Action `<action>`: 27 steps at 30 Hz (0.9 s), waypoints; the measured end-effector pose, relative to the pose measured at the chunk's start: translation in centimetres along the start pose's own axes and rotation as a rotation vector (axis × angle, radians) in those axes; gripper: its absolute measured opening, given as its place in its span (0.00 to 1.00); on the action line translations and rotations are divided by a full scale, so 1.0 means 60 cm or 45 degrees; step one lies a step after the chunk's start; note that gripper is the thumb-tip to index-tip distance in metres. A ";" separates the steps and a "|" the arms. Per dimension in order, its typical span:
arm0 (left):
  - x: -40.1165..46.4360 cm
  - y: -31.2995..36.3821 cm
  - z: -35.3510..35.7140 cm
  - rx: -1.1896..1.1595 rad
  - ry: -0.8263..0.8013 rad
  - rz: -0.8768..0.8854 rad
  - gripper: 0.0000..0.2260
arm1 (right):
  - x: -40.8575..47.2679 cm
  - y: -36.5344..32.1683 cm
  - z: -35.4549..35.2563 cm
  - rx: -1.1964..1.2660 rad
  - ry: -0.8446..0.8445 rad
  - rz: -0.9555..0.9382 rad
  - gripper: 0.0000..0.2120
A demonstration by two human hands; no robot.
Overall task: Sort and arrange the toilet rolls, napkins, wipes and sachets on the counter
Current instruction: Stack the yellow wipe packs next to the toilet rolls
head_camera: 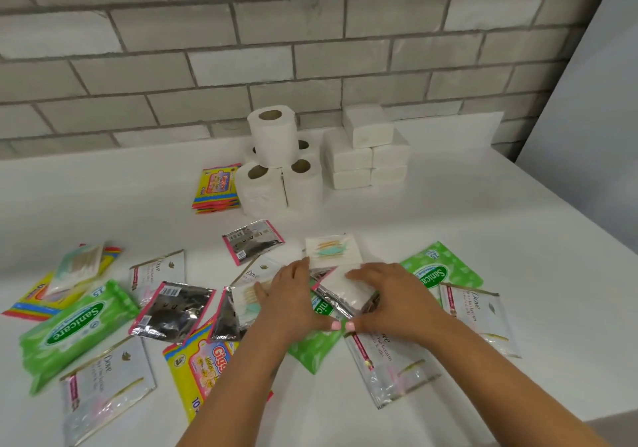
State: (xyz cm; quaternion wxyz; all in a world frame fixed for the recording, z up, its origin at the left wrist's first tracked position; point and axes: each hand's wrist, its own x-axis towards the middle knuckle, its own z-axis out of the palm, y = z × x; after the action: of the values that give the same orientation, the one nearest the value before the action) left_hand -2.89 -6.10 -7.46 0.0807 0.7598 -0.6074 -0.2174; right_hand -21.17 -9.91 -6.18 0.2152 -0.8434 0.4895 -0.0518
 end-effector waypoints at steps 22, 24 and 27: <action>-0.006 -0.010 0.002 0.075 -0.070 -0.035 0.46 | 0.039 0.038 0.012 -0.378 0.102 0.297 0.26; -0.004 -0.009 0.001 0.105 -0.079 -0.035 0.47 | 0.038 0.033 0.011 -0.409 0.117 0.318 0.26; 0.002 -0.006 -0.003 0.155 -0.107 -0.022 0.48 | 0.035 0.012 0.013 -0.368 0.184 0.142 0.27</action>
State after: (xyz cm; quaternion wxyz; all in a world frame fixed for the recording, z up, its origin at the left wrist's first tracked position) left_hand -2.47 -6.17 -7.48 0.0070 0.7587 -0.6157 -0.2127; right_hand -20.46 -11.73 -7.45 0.0585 -0.8313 0.5520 -0.0291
